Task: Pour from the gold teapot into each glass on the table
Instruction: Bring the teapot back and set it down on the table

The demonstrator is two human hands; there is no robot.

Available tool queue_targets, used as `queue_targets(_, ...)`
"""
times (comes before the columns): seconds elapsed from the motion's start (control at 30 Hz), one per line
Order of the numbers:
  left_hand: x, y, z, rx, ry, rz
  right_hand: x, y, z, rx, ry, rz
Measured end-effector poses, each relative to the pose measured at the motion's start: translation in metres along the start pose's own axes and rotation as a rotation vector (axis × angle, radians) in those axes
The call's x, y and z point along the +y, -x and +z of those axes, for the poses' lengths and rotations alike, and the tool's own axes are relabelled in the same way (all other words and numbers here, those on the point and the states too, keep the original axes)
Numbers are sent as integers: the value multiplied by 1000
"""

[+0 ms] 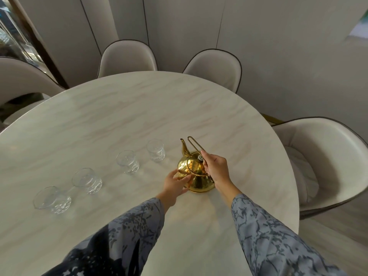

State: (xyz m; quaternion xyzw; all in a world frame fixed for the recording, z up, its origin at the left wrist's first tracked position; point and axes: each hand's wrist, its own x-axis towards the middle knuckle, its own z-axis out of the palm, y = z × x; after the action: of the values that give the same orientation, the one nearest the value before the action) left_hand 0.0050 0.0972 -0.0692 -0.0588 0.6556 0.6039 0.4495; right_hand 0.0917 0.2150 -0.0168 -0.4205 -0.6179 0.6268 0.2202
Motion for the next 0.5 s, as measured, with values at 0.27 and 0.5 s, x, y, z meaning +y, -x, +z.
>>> queue_targets(0.27, -11, 20, -46, 67, -167, 112, -14, 13, 13, 209, 276, -81)
queue_targets(0.5, -12, 64, -116, 136, -245, 239, -20, 66, 49, 328, 624, -226)
